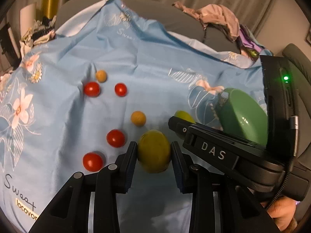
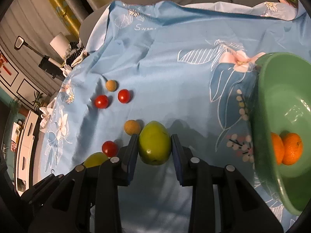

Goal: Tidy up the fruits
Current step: 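Close left tool on yellow lemon while right tool closes on green mango, then lift and carry lemon and mango over the green bowl with both tools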

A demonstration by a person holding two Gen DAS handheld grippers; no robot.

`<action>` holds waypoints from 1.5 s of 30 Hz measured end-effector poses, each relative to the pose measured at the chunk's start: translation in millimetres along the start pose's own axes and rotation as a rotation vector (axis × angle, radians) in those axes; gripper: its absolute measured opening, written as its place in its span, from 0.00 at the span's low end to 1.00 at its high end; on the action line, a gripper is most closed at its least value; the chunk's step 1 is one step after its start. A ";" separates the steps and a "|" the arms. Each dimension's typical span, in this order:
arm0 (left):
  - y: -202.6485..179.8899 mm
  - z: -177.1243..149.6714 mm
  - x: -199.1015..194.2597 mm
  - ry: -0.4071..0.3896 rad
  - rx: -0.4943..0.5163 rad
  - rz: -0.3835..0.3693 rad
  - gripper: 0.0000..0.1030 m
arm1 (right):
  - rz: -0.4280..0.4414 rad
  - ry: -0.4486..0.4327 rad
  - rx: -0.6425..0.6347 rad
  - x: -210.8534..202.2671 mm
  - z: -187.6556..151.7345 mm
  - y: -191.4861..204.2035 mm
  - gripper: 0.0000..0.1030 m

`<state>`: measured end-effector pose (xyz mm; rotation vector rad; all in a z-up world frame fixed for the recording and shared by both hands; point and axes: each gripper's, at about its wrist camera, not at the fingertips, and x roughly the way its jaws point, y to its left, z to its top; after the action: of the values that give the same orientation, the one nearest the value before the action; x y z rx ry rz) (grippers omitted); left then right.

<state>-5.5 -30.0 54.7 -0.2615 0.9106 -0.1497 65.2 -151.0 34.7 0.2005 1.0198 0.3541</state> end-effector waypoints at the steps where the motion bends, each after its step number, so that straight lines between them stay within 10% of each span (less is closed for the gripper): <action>1: -2.0 0.0 -1.7 -0.006 0.005 0.002 0.34 | 0.004 -0.009 0.004 -2.9 0.3 -0.9 0.33; 36: -57.4 56.7 -63.9 -0.266 0.141 0.052 0.34 | -0.045 -0.273 0.085 -91.0 6.2 -39.0 0.33; 45: -78.0 70.5 -43.9 -0.251 0.178 -0.092 0.34 | -0.060 -0.316 0.140 -102.8 4.3 -56.0 0.33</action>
<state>22.6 -83.0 151.6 -0.1522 0.6321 -0.2754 31.2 -241.9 100.3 0.3397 0.7366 0.1882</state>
